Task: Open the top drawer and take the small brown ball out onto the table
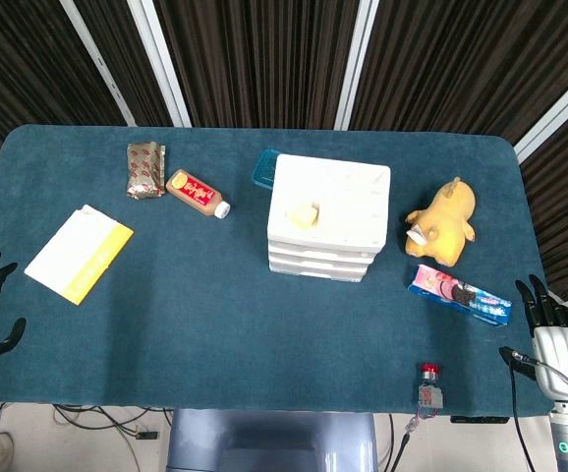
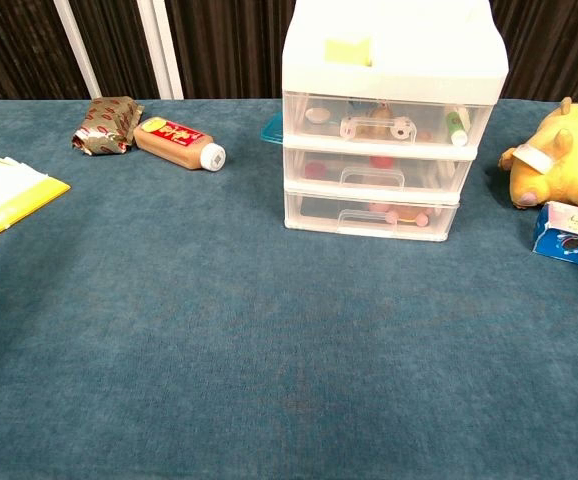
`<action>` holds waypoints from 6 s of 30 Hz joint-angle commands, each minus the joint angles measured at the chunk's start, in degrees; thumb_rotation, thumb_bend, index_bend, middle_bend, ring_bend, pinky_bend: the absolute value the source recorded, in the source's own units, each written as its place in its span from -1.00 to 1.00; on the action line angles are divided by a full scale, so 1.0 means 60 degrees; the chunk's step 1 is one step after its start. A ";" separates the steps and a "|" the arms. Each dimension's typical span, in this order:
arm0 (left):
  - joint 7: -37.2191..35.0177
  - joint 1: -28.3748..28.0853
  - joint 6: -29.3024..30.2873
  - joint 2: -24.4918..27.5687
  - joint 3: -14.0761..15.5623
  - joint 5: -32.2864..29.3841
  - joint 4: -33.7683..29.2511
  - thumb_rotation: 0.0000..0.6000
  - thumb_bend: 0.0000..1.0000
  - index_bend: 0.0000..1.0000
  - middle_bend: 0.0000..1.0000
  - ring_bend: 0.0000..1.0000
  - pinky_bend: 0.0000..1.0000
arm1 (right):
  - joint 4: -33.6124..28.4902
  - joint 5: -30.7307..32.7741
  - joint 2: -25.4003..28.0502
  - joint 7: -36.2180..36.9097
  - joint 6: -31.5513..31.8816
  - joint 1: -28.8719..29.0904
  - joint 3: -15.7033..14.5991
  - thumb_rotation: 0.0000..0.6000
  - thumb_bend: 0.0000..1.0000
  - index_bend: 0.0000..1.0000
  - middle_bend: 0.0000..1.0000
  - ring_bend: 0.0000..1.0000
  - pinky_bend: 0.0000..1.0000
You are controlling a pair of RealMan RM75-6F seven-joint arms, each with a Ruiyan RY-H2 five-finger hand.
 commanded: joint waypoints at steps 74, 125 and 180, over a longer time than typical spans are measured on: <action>-0.0056 -0.0017 -0.0042 0.0038 -0.0175 -0.0347 0.0044 1.00 -0.28 -0.81 -1.00 -1.00 -1.00 | -0.0593 0.1341 -0.2058 0.8791 -0.5886 0.4151 0.0695 1.00 0.26 -0.83 0.60 0.76 1.00; -0.0062 -0.0031 -0.0170 0.0094 -0.0162 -0.0507 0.0062 1.00 -0.27 -0.81 -1.00 -1.00 -1.00 | 0.0166 0.2456 -0.3825 0.8266 -0.6308 0.4900 0.1561 1.00 0.37 -0.92 0.62 0.78 1.00; 0.0024 -0.0031 -0.0183 0.0066 -0.0188 -0.0639 0.0099 1.00 -0.25 -0.81 -1.00 -1.00 -1.00 | 0.0606 0.1820 -0.3752 0.9919 -0.7284 0.5535 0.1821 1.00 0.44 -0.78 0.65 0.79 1.00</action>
